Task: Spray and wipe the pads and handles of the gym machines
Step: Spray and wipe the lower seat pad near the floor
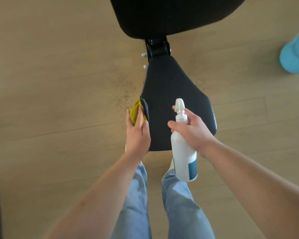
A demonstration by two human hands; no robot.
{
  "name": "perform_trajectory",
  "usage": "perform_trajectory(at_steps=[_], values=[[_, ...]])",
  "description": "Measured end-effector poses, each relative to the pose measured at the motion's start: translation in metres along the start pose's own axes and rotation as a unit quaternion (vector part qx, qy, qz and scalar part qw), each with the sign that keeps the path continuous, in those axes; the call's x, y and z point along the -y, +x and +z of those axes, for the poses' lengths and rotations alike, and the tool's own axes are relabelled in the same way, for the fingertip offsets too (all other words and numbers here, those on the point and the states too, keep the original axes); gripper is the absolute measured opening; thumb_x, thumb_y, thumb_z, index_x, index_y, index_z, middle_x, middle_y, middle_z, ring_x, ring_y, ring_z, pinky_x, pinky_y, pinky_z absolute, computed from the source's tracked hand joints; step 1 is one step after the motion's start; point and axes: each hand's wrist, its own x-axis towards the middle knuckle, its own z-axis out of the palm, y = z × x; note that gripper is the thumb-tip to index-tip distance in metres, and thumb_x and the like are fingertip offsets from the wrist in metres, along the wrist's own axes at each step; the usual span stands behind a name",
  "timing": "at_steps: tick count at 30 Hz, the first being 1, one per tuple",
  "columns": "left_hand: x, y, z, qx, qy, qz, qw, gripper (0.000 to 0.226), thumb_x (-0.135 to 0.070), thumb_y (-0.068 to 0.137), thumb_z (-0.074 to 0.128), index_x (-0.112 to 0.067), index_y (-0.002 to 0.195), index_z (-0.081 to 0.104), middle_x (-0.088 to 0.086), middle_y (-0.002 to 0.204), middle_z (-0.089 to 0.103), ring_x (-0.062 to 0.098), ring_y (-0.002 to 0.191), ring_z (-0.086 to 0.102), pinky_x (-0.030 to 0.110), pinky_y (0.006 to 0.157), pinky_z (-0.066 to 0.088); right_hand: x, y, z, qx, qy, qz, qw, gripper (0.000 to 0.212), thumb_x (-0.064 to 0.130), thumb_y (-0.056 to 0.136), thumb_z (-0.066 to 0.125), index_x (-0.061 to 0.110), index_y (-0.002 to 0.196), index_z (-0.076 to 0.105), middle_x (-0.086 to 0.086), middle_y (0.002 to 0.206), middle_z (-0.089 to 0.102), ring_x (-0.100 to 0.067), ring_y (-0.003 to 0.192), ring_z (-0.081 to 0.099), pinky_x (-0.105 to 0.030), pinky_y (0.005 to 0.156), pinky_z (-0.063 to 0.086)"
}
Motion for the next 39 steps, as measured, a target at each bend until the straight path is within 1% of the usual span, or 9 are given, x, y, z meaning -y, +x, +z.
perform_trajectory(at_steps=[4, 7, 13, 17, 20, 23, 28, 35, 39], values=[[-0.037, 0.074, -0.015, 0.014, 0.052, -0.045, 0.998, 0.052, -0.033, 0.110, 0.026, -0.026, 0.161, 0.025, 0.007, 0.159, 0.040, 0.031, 0.141, 0.042, 0.038, 0.107, 0.035, 0.002, 0.013, -0.001, -0.002, 0.004, 0.002, 1.000, 0.067, 0.063, 0.064, 0.067, 0.056, 0.130, 0.057, 0.005, 0.100, 0.073, -0.022, 0.100, 0.071, -0.053, 0.097, 0.058], [-0.071, 0.126, -0.007, 0.039, 0.069, -0.066, 0.995, 0.045, -0.029, 0.110, 0.022, -0.011, 0.148, 0.037, 0.015, 0.134, 0.054, 0.038, 0.119, 0.055, 0.035, 0.082, 0.031, 0.004, 0.022, -0.005, 0.001, 0.012, 0.005, 1.000, 0.049, 0.061, 0.066, 0.067, 0.063, 0.114, 0.059, 0.001, 0.096, 0.073, -0.025, 0.097, 0.072, -0.054, 0.095, 0.059], [-0.071, 0.103, -0.002, -0.019, 0.182, -0.026, 0.983, 0.051, -0.039, 0.109, 0.022, -0.020, 0.155, 0.030, 0.007, 0.149, 0.052, 0.033, 0.127, 0.056, 0.047, 0.103, 0.044, 0.005, 0.031, -0.019, 0.001, 0.025, 0.001, 1.000, 0.057, 0.057, 0.071, 0.069, 0.058, 0.126, 0.058, 0.001, 0.096, 0.073, -0.023, 0.098, 0.072, -0.055, 0.096, 0.058], [-0.060, 0.084, -0.004, -0.021, 0.247, -0.037, 0.968, 0.048, -0.039, 0.109, 0.024, -0.009, 0.145, 0.038, 0.018, 0.138, 0.057, 0.040, 0.118, 0.059, 0.048, 0.096, 0.045, 0.010, 0.033, -0.028, 0.010, 0.030, 0.006, 0.999, 0.046, 0.054, 0.073, 0.067, 0.060, 0.118, 0.058, 0.002, 0.095, 0.074, -0.023, 0.097, 0.072, -0.054, 0.097, 0.057], [-0.080, 0.112, 0.004, -0.035, 0.212, -0.013, 0.976, 0.052, -0.038, 0.109, 0.025, -0.009, 0.152, 0.030, 0.019, 0.145, 0.050, 0.042, 0.125, 0.052, 0.050, 0.099, 0.041, 0.010, 0.037, -0.032, 0.009, 0.038, 0.012, 0.999, 0.033, 0.052, 0.076, 0.063, 0.060, 0.107, 0.056, 0.001, 0.089, 0.075, -0.025, 0.093, 0.073, -0.055, 0.096, 0.058], [-0.107, 0.154, 0.014, -0.042, 0.169, 0.004, 0.985, 0.055, -0.039, 0.109, 0.021, -0.023, 0.162, 0.016, 0.009, 0.163, 0.031, 0.037, 0.141, 0.035, 0.050, 0.109, 0.036, 0.005, 0.040, -0.035, 0.005, 0.057, 0.015, 0.998, 0.045, 0.051, 0.077, 0.064, 0.054, 0.121, 0.057, 0.000, 0.089, 0.076, -0.026, 0.093, 0.074, -0.054, 0.093, 0.060], [-0.134, 0.176, 0.037, -0.031, 0.328, 0.121, 0.937, 0.050, -0.042, 0.109, 0.020, -0.035, 0.157, 0.032, -0.006, 0.167, 0.024, 0.035, 0.156, 0.006, 0.062, 0.123, 0.010, -0.003, 0.039, -0.042, -0.010, 0.073, 0.009, 0.997, 0.056, 0.052, 0.076, 0.063, 0.053, 0.131, 0.054, 0.000, 0.089, 0.076, -0.025, 0.090, 0.075, -0.052, 0.090, 0.061], [-0.123, 0.119, 0.059, 0.074, 0.277, 0.307, 0.908, 0.041, -0.031, 0.108, 0.030, -0.029, 0.128, 0.065, -0.009, 0.155, 0.048, 0.019, 0.155, 0.019, 0.064, 0.123, 0.005, -0.002, 0.023, -0.061, -0.061, 0.076, -0.001, 0.995, 0.053, 0.049, 0.079, 0.065, 0.051, 0.131, 0.056, 0.000, 0.091, 0.075, -0.022, 0.088, 0.071, -0.047, 0.089, 0.058], [-0.127, 0.073, 0.058, 0.129, 0.101, 0.260, 0.952, 0.036, -0.024, 0.109, 0.033, -0.022, 0.104, 0.068, -0.007, 0.110, 0.069, 0.018, 0.116, 0.060, 0.048, 0.110, 0.041, -0.004, 0.005, -0.072, -0.092, 0.075, 0.009, 0.993, 0.053, 0.054, 0.072, 0.065, 0.047, 0.125, 0.059, -0.001, 0.093, 0.075, -0.026, 0.091, 0.072, -0.049, 0.088, 0.059]])
